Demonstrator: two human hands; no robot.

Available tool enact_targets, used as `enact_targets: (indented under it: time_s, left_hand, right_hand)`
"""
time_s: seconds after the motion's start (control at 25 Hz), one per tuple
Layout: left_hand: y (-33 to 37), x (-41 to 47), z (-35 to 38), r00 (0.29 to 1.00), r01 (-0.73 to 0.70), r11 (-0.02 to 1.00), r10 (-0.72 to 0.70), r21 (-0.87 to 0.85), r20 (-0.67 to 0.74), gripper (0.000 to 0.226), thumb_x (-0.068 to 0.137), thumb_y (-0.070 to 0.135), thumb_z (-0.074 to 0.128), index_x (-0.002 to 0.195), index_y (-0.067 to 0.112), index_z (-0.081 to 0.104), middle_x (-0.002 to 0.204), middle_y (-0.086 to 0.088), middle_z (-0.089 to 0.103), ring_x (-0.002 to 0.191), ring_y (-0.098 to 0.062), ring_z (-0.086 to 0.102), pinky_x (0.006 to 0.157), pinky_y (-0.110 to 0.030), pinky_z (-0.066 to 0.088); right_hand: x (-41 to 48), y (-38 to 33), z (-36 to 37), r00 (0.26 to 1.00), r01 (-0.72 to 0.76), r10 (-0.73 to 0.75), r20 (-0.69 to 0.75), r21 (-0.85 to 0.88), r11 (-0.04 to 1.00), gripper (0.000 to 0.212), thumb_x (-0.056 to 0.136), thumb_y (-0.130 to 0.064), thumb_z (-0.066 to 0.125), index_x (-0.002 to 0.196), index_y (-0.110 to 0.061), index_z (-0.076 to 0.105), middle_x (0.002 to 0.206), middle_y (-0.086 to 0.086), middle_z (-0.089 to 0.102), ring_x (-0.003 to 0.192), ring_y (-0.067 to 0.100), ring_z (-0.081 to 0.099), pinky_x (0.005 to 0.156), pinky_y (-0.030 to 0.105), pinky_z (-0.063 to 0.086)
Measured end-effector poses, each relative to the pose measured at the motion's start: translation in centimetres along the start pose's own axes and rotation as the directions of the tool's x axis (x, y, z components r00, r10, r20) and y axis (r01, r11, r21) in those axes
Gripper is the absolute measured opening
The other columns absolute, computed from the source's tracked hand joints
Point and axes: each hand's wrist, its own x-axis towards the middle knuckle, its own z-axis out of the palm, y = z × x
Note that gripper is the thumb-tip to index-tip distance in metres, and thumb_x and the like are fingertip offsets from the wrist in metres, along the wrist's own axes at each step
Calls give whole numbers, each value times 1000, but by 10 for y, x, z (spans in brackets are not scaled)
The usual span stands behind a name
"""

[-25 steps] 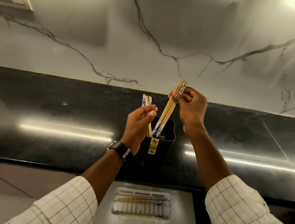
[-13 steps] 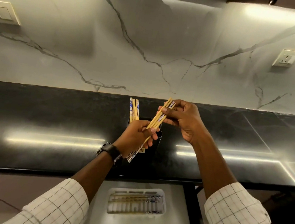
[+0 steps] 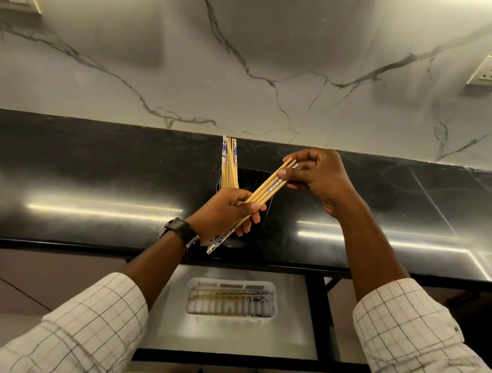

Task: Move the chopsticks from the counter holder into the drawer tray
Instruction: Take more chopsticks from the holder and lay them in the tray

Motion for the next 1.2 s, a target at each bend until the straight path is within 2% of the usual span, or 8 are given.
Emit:
enact_targets:
  time_s: [0.32, 0.52, 0.68, 0.8, 0.92, 1.0, 1.12, 1.2]
  left_hand:
    - [-12, -21, -9, 1000, 1, 999, 0, 52, -13, 25, 104, 15, 52, 116, -3, 66, 87, -11, 69, 64, -15, 61, 57, -24, 53]
    - [-19, -28, -13, 994, -44, 997, 51, 67, -100, 19, 104, 16, 54, 111, 4, 68, 81, -2, 72, 58, -10, 60, 53, -21, 52]
    - [-25, -32, -24, 981, 34, 991, -8, 132, -196, 16, 103, 15, 54, 104, 11, 69, 83, -6, 72, 59, -15, 58, 51, -24, 50]
    - [-26, -35, -27, 931, 48, 994, -79, -94, -355, 19, 105, 14, 50, 112, 6, 66, 91, -14, 74, 66, -21, 68, 58, -29, 58]
    - [-12, -22, -14, 906, -47, 814, -209, -579, -369, 21, 106, 13, 47, 118, 2, 61, 102, -21, 78, 92, -34, 77, 81, -43, 63]
    - [0, -12, -5, 887, -125, 660, -261, -741, -382, 20, 106, 11, 46, 116, -1, 60, 109, -28, 75, 102, -39, 74, 90, -50, 60]
    - [10, -2, -1, 830, -212, 605, -303, -768, -468, 19, 106, 9, 48, 112, -2, 61, 112, -30, 73, 104, -41, 73, 90, -51, 60]
    - [9, -1, -2, 819, -228, 610, -301, -759, -488, 20, 105, 10, 49, 116, -2, 61, 111, -28, 74, 101, -39, 75, 90, -51, 60]
  right_hand:
    - [-7, -6, -1, 986, 56, -52, -159, 24, 998, 19, 82, -9, 82, 98, -10, 73, 81, 1, 78, 80, 13, 77, 77, 28, 63]
    - [-9, -15, 2, 975, 93, -46, -216, 210, 973, 21, 89, -5, 75, 109, -2, 69, 91, 13, 77, 85, 28, 79, 72, 35, 65]
    - [-3, -26, -9, 809, 269, 21, -588, 400, 876, 25, 93, -4, 70, 117, 1, 64, 100, 16, 73, 81, 26, 79, 68, 33, 64]
    - [-8, -24, -14, 728, 373, 212, -652, 636, 676, 25, 92, -1, 70, 116, 4, 62, 103, 21, 72, 80, 26, 79, 72, 35, 64]
    - [-35, 5, 34, 787, 224, 403, -467, 825, 519, 28, 90, 4, 70, 116, 5, 63, 113, 26, 72, 91, 30, 78, 79, 36, 64]
    - [-57, 28, 78, 791, 82, 499, -354, 870, 487, 30, 88, 6, 71, 117, 7, 63, 110, 27, 74, 93, 32, 78, 79, 35, 65]
    - [-84, 61, 128, 739, -121, 580, -344, 778, 616, 22, 82, 2, 79, 101, -1, 68, 95, 18, 77, 82, 24, 79, 66, 28, 63]
    - [-95, 72, 143, 768, -206, 545, -337, 675, 708, 21, 79, -1, 82, 96, -6, 70, 91, 12, 78, 85, 23, 78, 70, 30, 64]
